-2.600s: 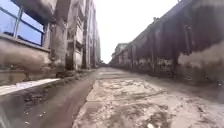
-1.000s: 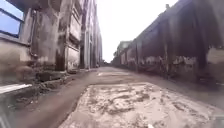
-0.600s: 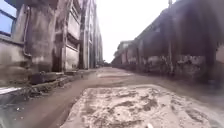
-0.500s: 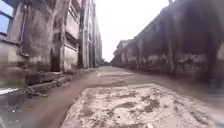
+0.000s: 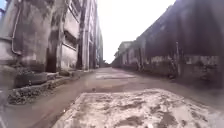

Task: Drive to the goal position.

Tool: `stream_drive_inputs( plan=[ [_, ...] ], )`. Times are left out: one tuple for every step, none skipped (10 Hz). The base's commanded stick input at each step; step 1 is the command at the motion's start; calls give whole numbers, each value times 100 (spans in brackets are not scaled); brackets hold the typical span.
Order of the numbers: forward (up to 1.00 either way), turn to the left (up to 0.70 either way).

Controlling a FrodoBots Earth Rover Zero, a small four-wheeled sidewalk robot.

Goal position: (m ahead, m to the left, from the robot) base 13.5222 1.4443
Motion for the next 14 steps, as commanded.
stream_drive_inputs(
  plan=[
    [85,0],
    [85,0],
    [85,0],
    [85,0],
    [85,0],
    [85,0],
    [85,0],
    [85,0],
    [85,0],
    [85,0],
    [85,0],
    [85,0],
    [85,0],
    [85,0]
  ],
)
